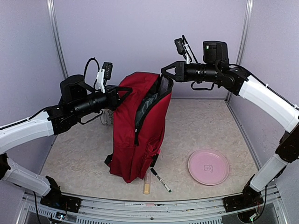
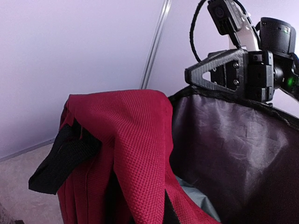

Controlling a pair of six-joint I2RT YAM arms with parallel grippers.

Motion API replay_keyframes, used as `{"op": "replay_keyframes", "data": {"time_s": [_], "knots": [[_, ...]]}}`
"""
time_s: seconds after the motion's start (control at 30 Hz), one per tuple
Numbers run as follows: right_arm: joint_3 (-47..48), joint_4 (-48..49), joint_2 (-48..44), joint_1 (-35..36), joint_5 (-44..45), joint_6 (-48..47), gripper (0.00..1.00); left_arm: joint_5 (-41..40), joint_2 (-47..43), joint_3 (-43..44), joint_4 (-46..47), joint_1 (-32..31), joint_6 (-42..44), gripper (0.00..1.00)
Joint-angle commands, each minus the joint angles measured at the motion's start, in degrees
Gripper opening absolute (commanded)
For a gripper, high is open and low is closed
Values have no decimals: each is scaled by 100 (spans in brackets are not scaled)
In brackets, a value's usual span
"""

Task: Pack the student bag
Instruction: Pass from the left arm to the right

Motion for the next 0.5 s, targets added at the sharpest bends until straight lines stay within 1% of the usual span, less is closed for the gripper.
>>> {"op": "replay_keyframes", "data": {"time_s": [0.0,0.23,0.33,0.4,0.47], "knots": [[698,412,-212,38,84,-218,0,611,-124,253,495,-79,34,0],[639,375,-346,63,217,-359,0,840,-219,384,567,-232,246,0],[387,228,-282,59,317,-463,0,373,-162,379,427,-210,245,0],[229,72,-232,64,250,-590,0,161,-51,313,300,-98,-107,0],[296,-224,-141,95,22,-865,0,7,42,188,334,-47,-390,0]]}}
